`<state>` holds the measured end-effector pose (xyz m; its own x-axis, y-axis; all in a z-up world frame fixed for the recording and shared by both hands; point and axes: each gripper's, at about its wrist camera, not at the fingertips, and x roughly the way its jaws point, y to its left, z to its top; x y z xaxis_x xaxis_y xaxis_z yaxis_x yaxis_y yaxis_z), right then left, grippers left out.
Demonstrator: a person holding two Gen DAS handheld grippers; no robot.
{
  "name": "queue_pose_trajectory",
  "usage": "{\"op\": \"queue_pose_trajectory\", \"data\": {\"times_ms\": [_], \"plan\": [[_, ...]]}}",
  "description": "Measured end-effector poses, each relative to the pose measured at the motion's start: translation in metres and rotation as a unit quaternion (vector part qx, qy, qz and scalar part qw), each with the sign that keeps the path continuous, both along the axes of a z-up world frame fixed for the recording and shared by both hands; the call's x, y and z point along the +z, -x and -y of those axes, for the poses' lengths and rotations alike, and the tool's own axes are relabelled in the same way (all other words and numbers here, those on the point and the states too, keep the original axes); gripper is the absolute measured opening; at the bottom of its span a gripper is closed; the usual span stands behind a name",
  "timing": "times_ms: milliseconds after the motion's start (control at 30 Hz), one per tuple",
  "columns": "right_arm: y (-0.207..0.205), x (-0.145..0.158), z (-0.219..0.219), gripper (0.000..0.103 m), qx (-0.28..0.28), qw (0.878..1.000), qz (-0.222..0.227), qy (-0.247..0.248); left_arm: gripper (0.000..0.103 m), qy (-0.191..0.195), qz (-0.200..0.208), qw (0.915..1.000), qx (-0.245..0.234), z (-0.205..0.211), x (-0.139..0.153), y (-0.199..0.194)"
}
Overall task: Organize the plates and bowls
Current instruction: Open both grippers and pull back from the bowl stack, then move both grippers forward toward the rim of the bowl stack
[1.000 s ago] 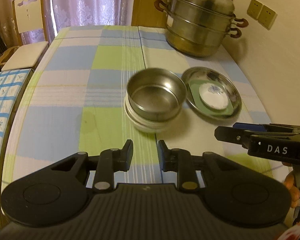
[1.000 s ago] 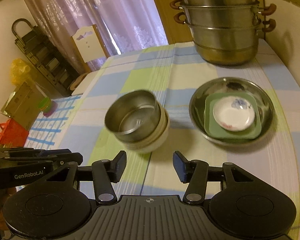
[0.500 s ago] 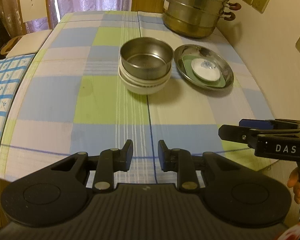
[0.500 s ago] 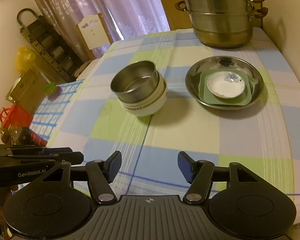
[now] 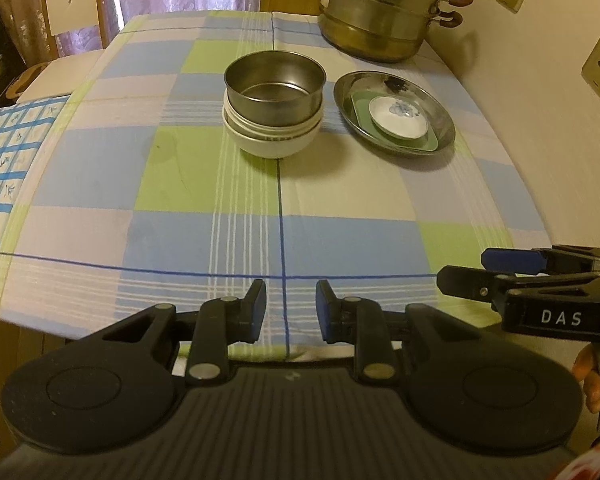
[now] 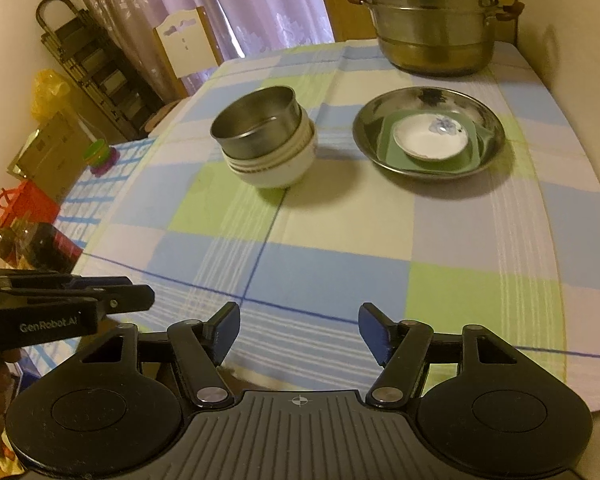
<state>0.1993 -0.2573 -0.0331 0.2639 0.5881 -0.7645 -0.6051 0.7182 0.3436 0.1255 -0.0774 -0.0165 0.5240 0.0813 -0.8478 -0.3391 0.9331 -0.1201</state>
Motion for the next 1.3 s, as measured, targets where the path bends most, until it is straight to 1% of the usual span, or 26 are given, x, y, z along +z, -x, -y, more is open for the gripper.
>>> {"op": "queue_pose_trajectory", "data": {"times_ms": [367, 633, 933, 1100, 1300], "plan": [[0.005, -0.009, 0.024, 0.066, -0.004, 1.0, -0.011, 0.024, 0.024, -0.001, -0.008, 1.0, 0.002, 0.017, -0.005, 0.009], [0.004, -0.015, 0.037, 0.067, -0.011, 0.999, -0.02, 0.03, 0.023, -0.001, -0.015, 0.9999, 0.0, 0.026, -0.008, 0.01], [0.002, -0.015, 0.042, 0.066, -0.014, 0.999, -0.011, 0.031, 0.024, -0.006, -0.014, 0.9999, 0.002, 0.029, -0.008, 0.011], [-0.007, -0.012, 0.04, 0.066, -0.018, 0.999, 0.003, 0.03, 0.023, -0.01, -0.003, 0.9999, 0.009, 0.02, -0.007, 0.01], [-0.026, -0.002, 0.027, 0.066, -0.027, 0.999, 0.02, 0.014, 0.023, -0.027, 0.022, 0.9991, 0.025, -0.008, 0.002, -0.004]]}}
